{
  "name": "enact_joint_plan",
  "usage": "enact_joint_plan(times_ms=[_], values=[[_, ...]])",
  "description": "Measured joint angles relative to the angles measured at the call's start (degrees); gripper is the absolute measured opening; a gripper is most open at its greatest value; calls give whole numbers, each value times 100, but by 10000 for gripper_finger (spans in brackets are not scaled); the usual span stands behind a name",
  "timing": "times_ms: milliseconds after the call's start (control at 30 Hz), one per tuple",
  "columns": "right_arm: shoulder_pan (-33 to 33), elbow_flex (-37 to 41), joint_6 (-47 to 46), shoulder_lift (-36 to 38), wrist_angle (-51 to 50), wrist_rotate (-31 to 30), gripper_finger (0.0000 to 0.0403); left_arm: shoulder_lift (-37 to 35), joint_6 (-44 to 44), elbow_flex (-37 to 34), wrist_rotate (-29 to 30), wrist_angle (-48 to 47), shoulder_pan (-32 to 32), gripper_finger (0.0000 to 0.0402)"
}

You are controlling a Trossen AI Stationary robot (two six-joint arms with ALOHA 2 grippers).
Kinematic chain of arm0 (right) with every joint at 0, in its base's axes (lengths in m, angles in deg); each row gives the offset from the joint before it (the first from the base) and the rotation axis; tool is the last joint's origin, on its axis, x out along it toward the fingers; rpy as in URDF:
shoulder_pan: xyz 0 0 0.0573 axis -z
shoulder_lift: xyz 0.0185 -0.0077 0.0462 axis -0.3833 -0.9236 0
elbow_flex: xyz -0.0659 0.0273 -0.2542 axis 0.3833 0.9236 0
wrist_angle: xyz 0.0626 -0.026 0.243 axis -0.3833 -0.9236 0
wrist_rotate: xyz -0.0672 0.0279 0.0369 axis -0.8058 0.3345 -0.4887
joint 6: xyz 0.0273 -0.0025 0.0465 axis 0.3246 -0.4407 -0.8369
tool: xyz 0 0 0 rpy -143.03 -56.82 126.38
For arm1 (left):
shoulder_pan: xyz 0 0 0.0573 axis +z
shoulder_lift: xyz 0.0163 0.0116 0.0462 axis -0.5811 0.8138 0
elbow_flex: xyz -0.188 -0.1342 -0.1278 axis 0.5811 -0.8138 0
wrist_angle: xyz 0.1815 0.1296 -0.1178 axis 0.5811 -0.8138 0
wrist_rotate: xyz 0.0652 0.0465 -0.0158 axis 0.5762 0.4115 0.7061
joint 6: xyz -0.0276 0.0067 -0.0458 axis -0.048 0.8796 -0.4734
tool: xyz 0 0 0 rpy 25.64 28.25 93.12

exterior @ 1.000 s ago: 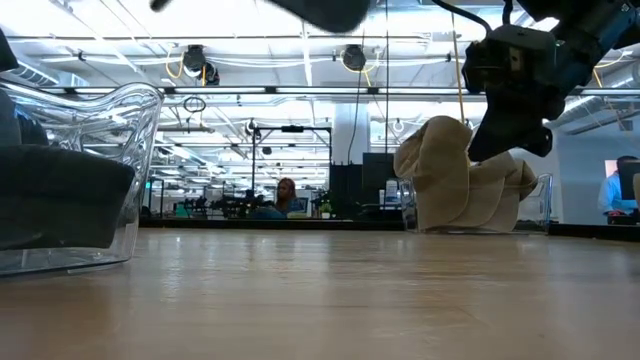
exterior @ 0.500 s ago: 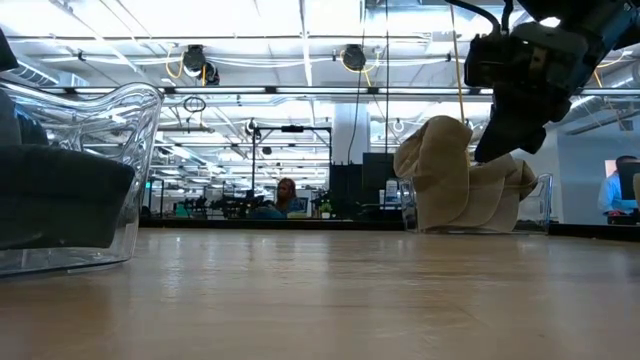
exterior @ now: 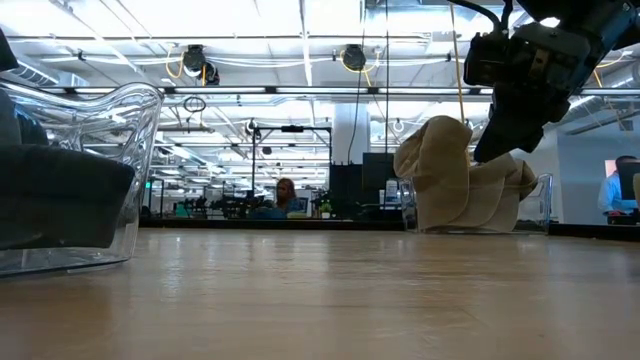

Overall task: Pick & Place hat
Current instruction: Put the black cap into the bottom transparent bin

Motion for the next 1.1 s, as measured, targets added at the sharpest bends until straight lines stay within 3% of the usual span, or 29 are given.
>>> enact_joint_plan(times_ms=[200, 400, 633, 933, 1100], values=[[-1, 2, 0, 0, 5, -9, 4, 324, -1578, 715, -909, -2220, 6, 14], [-1, 2, -26, 0, 18, -201, 4, 609, -2986, 714, -2313, -3394, -156, 14], [10, 2, -45, -9, 22, -602, 4, 634, -3266, 714, -2153, -3383, -554, 14], [8, 2, -44, -11, 452, -582, 4, 645, -3279, 714, -2128, -3375, -944, 14], [-3, 2, 210, -11, 1798, 128, 7, 645, -3046, 714, -1958, -3375, -866, 14]])
